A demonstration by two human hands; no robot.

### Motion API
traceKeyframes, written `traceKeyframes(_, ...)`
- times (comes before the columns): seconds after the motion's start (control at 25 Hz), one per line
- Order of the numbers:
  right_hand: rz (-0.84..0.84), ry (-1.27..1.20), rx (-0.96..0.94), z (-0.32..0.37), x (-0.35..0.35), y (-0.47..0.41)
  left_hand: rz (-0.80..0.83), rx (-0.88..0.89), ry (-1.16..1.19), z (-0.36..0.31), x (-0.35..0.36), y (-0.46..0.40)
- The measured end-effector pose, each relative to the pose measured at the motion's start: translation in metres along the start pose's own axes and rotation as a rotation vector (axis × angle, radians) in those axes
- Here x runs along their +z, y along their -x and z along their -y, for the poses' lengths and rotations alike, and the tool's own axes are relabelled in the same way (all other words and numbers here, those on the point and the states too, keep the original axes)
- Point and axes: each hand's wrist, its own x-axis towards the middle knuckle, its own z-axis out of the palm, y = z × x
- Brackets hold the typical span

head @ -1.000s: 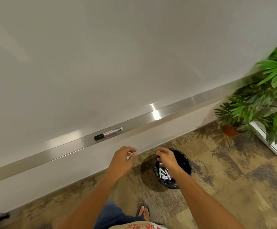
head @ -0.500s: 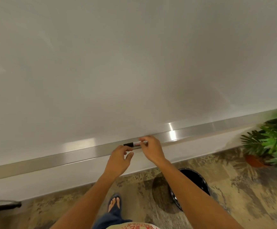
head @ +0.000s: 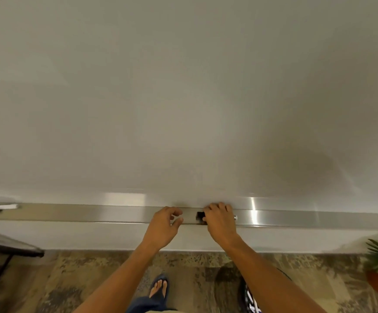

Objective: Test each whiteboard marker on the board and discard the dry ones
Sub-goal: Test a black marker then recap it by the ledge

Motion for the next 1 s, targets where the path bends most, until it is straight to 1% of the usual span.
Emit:
traceKeyframes(0.08,-0.069,-0.095,-0.068,0.006,-0.002,0.002,-0.014,-0.014,0.007,-0.001,-0.003,0.001)
traceKeyframes(0.2,-0.097,-0.236,-0.145,0.018,-0.018,0.011,-0.037,-0.026,0.02,-0.011,-0.003,0.005)
traceKeyframes(0.36,-0.053,-0.493,-0.223,0.025,-0.047,0.028,-0.032,0.024,0.07,-0.022,0.004,0.019)
traceKeyframes(0.48,0.018,-0.599,-0.271,0.024,-0.061,0.045,-0.072,0.014,0.075,-0.026,0.007,0.035)
traceKeyframes(0.6,0.048,-0.584,-0.26,0.02,-0.069,0.059,-0.094,0.016,0.037,-0.029,0.003,0.053)
traceKeyframes(0.76,-0.031,-0.411,-0.36,0.023,-0.081,0.081,-0.069,0.079,-0.048,-0.036,-0.006,0.08)
traceKeyframes(0.88,-0.087,-0.373,-0.437,0.029,-0.092,0.092,-0.056,0.136,-0.169,-0.038,-0.014,0.093)
traceKeyframes(1.0,-0.149,-0.368,-0.501,0.033,-0.102,0.1,-0.024,0.214,-0.211,-0.039,-0.027,0.103)
